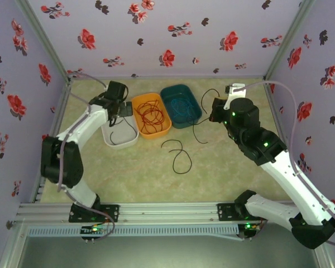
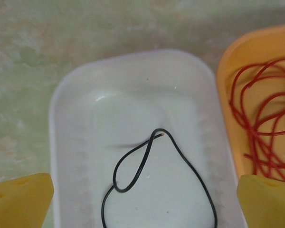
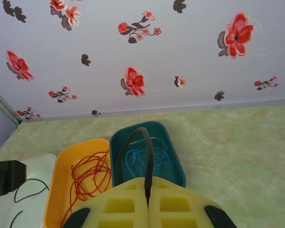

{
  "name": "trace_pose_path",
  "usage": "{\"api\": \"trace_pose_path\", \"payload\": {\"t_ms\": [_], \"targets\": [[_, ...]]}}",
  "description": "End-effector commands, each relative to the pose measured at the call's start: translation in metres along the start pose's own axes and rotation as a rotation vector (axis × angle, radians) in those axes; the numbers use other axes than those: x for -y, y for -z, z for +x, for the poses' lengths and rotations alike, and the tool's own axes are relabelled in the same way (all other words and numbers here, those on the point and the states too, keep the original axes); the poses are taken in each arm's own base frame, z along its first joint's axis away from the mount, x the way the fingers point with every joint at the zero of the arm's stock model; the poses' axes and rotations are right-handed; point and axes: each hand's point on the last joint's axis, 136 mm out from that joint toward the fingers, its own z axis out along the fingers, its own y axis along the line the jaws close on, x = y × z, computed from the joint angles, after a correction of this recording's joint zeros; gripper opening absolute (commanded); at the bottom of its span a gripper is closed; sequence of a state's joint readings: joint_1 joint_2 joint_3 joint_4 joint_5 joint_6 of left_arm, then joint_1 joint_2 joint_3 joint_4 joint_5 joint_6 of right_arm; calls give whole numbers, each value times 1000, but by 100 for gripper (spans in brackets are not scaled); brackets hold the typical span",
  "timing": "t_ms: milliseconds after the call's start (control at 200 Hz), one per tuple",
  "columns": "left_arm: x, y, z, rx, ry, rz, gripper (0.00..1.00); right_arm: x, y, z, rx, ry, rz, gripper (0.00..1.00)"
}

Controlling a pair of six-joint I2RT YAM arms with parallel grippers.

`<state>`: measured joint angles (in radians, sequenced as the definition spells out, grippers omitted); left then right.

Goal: Untangle the cables

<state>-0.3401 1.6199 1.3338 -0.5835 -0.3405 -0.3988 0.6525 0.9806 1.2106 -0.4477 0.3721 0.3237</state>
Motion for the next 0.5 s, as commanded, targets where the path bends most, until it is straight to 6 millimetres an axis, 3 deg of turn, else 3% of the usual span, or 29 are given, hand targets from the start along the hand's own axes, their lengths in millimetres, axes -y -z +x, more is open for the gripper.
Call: {"api": "trace_pose_path", "payload": {"t_ms": [0, 325, 495], "targets": [[-13, 18, 0, 35, 54, -7, 100, -5, -2, -6, 25, -25, -29, 0], [-31, 76, -9, 299, 190, 113, 100, -13, -3, -11, 35, -27, -65, 0], [-37, 95, -4, 392, 234, 167, 100, -21, -6, -14, 23, -14, -92, 0]]}}
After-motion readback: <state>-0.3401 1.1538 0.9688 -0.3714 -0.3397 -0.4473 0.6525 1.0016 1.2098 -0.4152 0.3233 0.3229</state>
